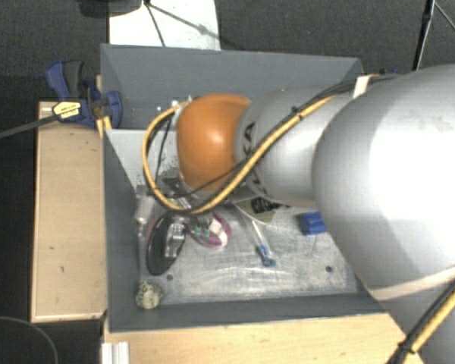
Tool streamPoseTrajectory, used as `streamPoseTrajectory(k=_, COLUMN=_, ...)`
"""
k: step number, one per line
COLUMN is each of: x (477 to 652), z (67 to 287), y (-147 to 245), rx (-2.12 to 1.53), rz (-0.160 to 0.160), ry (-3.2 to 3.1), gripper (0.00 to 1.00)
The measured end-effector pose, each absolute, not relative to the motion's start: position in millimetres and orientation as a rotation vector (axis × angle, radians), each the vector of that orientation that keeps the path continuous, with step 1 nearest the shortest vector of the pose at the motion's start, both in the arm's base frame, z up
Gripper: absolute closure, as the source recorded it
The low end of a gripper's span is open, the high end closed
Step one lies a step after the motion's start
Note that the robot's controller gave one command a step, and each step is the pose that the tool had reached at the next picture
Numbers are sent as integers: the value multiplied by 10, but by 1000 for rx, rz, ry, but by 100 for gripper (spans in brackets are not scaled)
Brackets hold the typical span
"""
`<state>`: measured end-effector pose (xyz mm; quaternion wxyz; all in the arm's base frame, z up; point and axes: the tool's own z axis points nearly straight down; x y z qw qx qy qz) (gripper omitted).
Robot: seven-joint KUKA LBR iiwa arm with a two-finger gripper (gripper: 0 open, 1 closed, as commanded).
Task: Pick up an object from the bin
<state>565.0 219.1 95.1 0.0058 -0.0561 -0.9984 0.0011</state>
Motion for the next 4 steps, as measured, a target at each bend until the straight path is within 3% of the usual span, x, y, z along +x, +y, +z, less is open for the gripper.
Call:
streamPoseTrajectory(k=1, x=5479, z=1230, y=2234, rx=-165, rz=-3, ry=-3140, gripper=100)
streamPoseTrajectory(k=2, x=5476, z=971, y=2214, rx=137, rz=1, ry=-3147, gripper=100)
streamPoseTrajectory(k=3, x=5458, z=946, y=2210, rx=133, rz=3, ry=-3142, gripper=0)
streamPoseTrajectory(k=4, x=5454, z=939, y=2203, rx=125, rz=5, ry=-3141, gripper=100)
